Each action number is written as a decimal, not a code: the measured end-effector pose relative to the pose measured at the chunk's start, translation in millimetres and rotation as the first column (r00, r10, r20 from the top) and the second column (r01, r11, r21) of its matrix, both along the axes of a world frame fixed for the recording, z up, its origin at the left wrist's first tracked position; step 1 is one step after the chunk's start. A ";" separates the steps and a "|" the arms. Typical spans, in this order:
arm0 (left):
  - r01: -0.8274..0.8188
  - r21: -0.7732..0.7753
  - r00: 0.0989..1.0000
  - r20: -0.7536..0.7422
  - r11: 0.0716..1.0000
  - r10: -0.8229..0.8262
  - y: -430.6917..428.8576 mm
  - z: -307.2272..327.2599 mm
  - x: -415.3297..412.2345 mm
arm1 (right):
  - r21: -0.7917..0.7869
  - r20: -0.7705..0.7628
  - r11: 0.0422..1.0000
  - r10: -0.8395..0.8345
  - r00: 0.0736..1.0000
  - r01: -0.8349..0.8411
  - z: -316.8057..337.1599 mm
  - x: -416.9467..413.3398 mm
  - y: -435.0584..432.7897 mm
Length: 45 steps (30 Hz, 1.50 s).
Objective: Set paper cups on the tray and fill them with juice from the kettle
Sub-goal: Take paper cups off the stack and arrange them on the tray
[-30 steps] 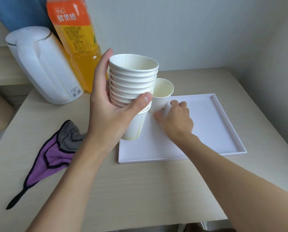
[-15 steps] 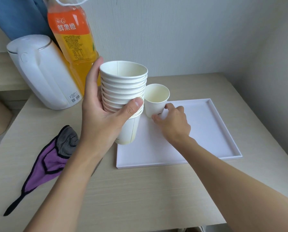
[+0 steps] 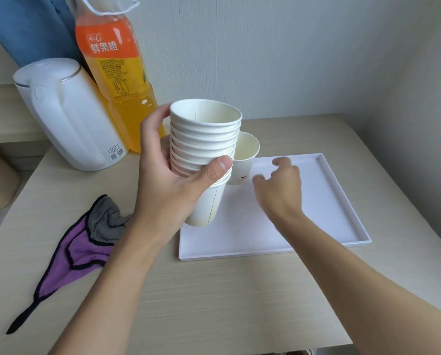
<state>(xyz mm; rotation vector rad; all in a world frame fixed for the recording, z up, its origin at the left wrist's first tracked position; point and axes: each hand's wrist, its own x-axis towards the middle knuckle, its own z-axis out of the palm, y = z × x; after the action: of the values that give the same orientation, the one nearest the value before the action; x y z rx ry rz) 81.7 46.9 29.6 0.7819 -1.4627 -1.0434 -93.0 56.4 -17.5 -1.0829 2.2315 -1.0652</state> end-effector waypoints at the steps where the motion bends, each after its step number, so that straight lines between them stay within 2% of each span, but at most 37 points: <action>1: 0.008 0.002 1.000 0.009 1.000 -0.008 0.3 0.7 -0.3 | -0.112 0.059 0.993 -0.022 0.998 0.028 13.0 0.4 3.8; 2: 0.015 0.004 1.000 0.020 1.000 -0.015 1.2 1.4 -0.8 | -0.235 0.142 0.972 0.015 0.990 0.019 27.8 1.9 8.7; 4: 0.034 0.005 0.999 0.039 0.999 -0.034 4.2 2.9 -3.4 | -0.444 0.251 0.892 0.219 0.943 -0.089 56.0 6.3 21.5; 6: 0.059 0.026 0.997 0.038 0.998 -0.060 8.9 5.0 -7.3 | -0.515 0.192 0.816 0.409 0.892 -0.263 72.8 8.9 35.7; 8: 0.080 0.030 0.995 0.050 0.996 -0.082 11.6 6.2 -11.9 | -0.499 0.116 0.786 0.479 0.870 -0.365 76.7 7.8 45.9; 11: 0.094 0.033 0.992 0.087 0.995 -0.097 15.1 6.9 -17.5 | -0.474 0.064 0.795 0.460 0.886 -0.379 76.2 -0.1 55.6; 16: 0.118 0.026 0.982 0.144 0.993 -0.120 20.1 9.7 -25.5 | -0.473 0.136 0.821 0.426 0.894 -0.320 79.7 -14.8 65.4; 22: 0.128 0.038 0.975 0.179 0.991 -0.133 22.1 12.5 -36.9 | -0.503 0.077 0.806 0.402 0.913 -0.312 82.4 -27.7 66.9; 29: 0.094 0.071 0.967 0.232 0.993 -0.109 16.8 -3.0 -40.5 | -0.672 0.185 0.740 0.215 0.959 -0.037 88.4 -56.6 57.8; 33: -0.011 0.095 0.976 0.216 0.995 -0.010 14.7 -7.2 -39.7 | -0.625 0.106 0.780 0.047 0.993 0.030 78.0 -68.8 57.2; 37: -0.068 0.078 0.985 0.165 0.995 0.055 13.2 -4.8 -41.5 | -0.374 -0.087 0.926 0.018 0.996 -0.050 46.4 -72.5 49.2; 40: -0.086 0.076 0.988 0.132 0.993 0.075 12.3 -4.7 -40.9 | -0.249 -0.055 0.967 0.036 0.998 -0.048 19.1 -69.5 41.8; 45: -0.089 0.079 0.988 0.131 0.993 0.079 13.6 -6.0 -42.9 | -0.272 0.013 0.955 0.128 0.992 -0.119 3.5 -64.8 36.0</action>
<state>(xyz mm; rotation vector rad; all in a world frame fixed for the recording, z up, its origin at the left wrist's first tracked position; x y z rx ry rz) 38.8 60.5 23.6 0.9784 -1.4875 -1.0116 -157.8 92.5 -14.0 -1.2901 2.0044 -1.3503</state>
